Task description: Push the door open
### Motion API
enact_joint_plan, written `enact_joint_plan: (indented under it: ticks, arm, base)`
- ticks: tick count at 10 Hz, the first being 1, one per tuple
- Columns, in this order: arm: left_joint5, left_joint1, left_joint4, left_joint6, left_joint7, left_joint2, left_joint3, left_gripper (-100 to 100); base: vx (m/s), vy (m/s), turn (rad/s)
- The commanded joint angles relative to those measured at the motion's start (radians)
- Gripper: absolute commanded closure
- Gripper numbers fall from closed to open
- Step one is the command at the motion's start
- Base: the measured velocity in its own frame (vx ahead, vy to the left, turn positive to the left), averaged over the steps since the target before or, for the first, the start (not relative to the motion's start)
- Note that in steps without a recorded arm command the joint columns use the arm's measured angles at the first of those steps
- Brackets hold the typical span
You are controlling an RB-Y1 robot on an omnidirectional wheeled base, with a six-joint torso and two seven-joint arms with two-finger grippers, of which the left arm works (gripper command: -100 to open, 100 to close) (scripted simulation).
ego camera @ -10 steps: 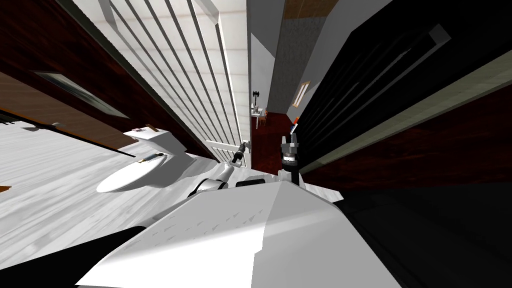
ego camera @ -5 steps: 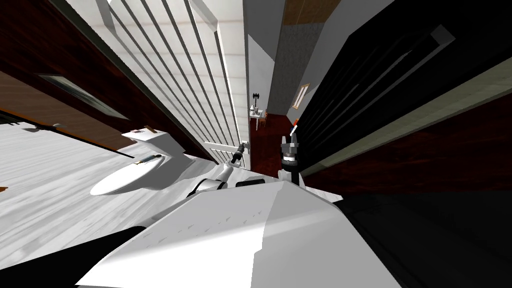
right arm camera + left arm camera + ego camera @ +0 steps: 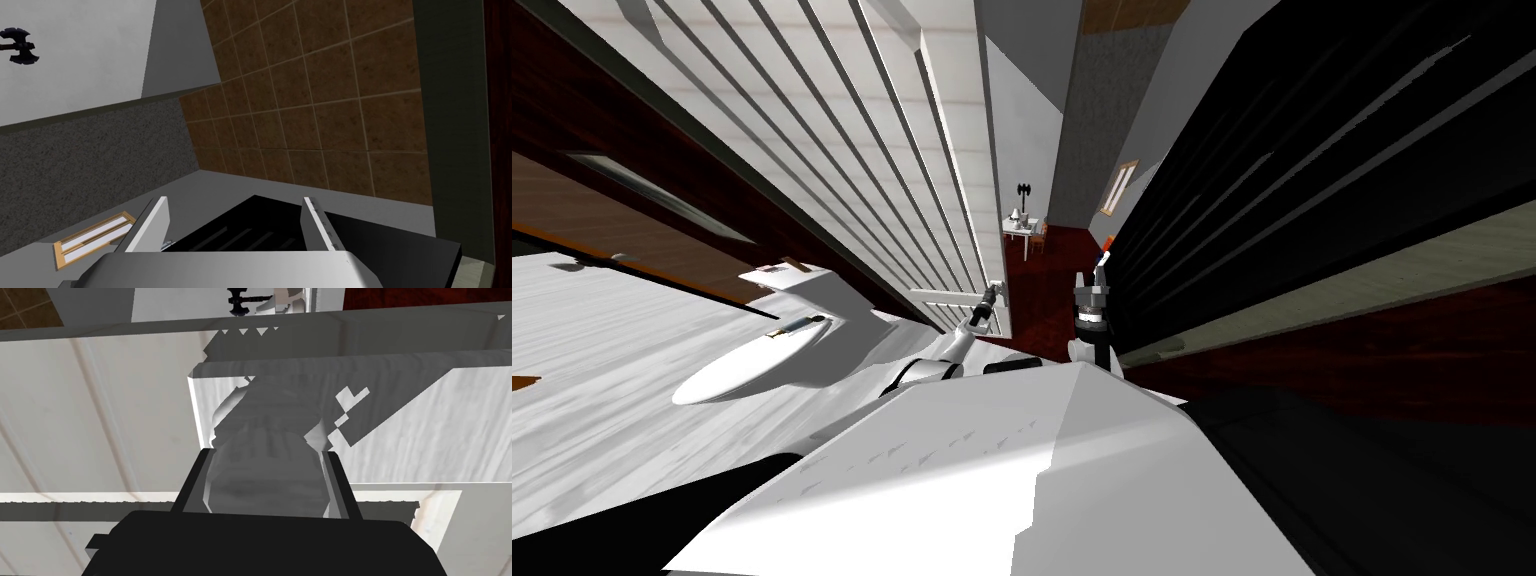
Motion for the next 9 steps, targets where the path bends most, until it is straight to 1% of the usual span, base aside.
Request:
enact_joint_plan:
  ticks: [1, 2, 4, 5, 6, 7, 8, 9]
  arm:
    - [0.008, -0.003, -0.005, 0.005, -0.013, 0.017, 0.028, 100]
    - [0.008, -0.003, -0.005, 0.005, -0.013, 0.017, 0.028, 100]
    - [0.008, -0.003, -0.005, 0.005, -0.013, 0.017, 0.028, 100]
    - [0.014, -0.002, -0.006, 0.006, -0.020, 0.028, 0.049, 100]
    - [0.014, -0.002, -0.006, 0.006, -0.020, 0.028, 0.049, 100]
    - [0.019, -0.001, -0.006, 0.006, -0.026, 0.035, 0.064, 100]
    - [0.016, 0.008, -0.023, 0.015, -0.019, 0.038, 0.051, -100]
    - [0.016, 0.009, -0.024, 0.015, -0.018, 0.038, 0.051, -100]
  base:
    - [0.126, -0.130, 0.050]
    - [0.088, -0.093, 0.031]
    - [0.020, -0.004, -0.003]
    - [0.081, -0.063, 0.097]
    - [0.115, -0.084, 0.110]
    - [0.102, -0.112, 0.097]
    - [-0.078, -0.089, 0.053]
    - [-0.198, -0.019, 0.004]
